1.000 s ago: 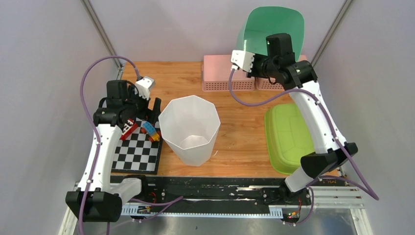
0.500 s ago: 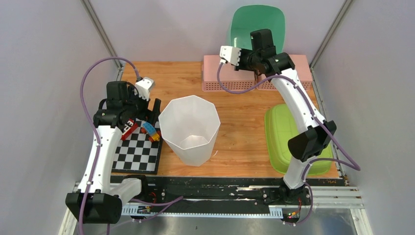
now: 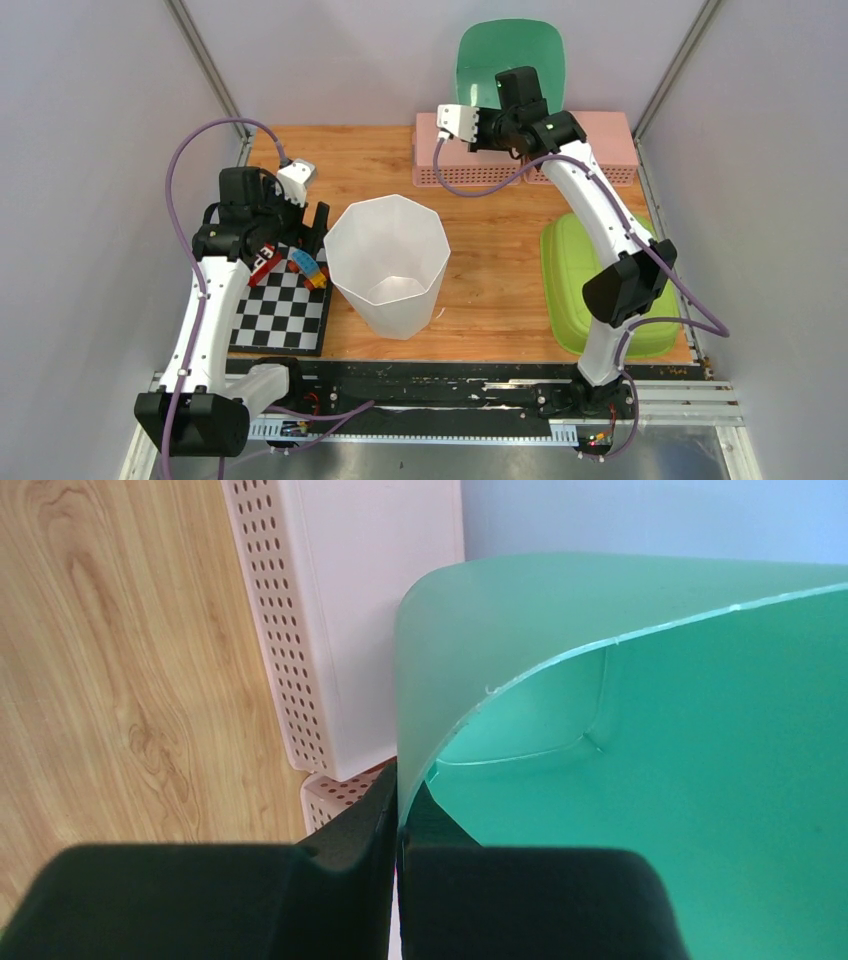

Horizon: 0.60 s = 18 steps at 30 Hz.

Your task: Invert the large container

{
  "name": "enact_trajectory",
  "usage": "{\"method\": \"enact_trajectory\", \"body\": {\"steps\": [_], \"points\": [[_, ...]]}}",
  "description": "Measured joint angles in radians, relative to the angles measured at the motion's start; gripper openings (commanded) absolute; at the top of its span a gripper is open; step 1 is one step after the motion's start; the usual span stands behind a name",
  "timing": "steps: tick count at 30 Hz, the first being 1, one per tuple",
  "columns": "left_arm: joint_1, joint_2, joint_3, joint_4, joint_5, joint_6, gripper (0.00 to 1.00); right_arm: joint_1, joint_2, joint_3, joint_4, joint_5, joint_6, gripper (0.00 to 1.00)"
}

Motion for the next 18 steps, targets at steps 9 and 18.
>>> {"method": "enact_trajectory", "body": {"steps": [9,18], "points": [[0.0,0.0,0.0,0.0,0.0,0.0,1.0,0.018,0.034,-0.046,0.005,0.004,-0.005,0.02],[0.0,0.0,-0.011,0.004,-0.006,0.0,1.0,0.022,0.043,-0.051,0.005,0.008,-0.005,0.04]]}}
